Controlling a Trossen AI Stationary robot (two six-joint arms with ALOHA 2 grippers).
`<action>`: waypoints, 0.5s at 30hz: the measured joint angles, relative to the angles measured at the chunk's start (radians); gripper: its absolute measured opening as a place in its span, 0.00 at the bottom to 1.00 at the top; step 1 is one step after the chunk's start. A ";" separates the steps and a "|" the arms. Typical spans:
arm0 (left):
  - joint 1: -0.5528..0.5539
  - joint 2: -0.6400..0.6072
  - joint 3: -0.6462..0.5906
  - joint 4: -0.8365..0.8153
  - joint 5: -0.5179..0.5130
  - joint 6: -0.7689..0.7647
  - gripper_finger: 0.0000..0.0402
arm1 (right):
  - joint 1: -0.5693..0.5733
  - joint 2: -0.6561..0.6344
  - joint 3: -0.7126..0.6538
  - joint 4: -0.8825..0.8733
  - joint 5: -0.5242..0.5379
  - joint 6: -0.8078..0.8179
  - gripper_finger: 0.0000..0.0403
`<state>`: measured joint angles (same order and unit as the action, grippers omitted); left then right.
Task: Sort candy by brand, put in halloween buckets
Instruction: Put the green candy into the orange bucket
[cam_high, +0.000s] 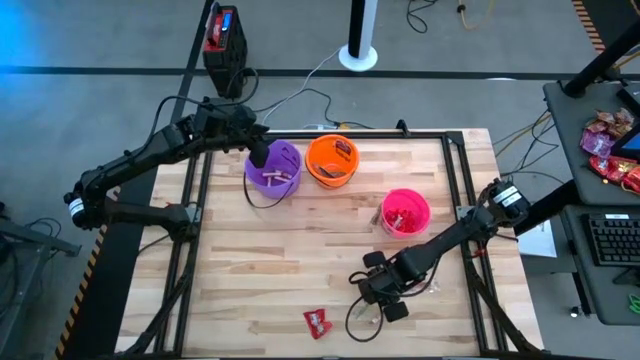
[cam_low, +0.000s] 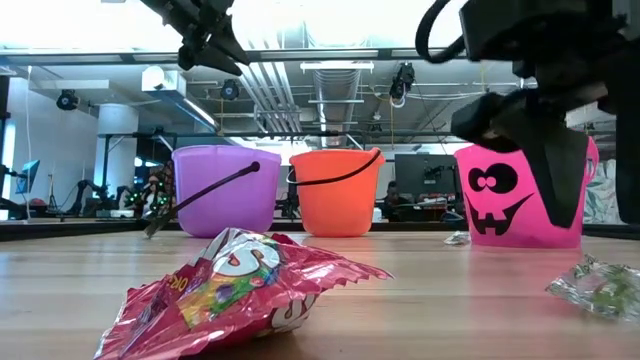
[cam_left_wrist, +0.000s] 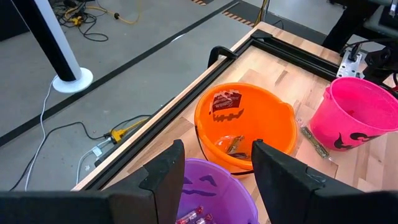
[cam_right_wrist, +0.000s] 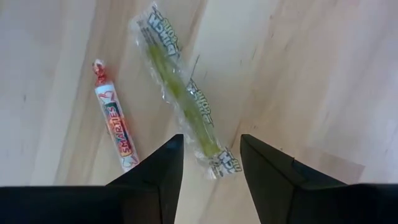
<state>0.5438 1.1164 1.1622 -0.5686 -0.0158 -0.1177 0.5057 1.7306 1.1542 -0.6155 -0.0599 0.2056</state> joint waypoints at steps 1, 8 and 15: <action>0.000 0.000 0.000 0.000 0.000 0.000 0.42 | 0.003 0.007 -0.001 0.003 0.000 -0.002 0.38; -0.002 0.000 0.000 0.000 0.000 0.000 0.42 | 0.009 0.083 -0.013 0.046 -0.003 -0.033 0.39; -0.005 0.000 0.000 0.000 0.000 0.000 0.42 | 0.001 0.138 -0.013 0.058 0.007 -0.017 0.35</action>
<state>0.5392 1.1164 1.1622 -0.5686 -0.0158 -0.1176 0.5069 1.8690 1.1410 -0.5575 -0.0532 0.1881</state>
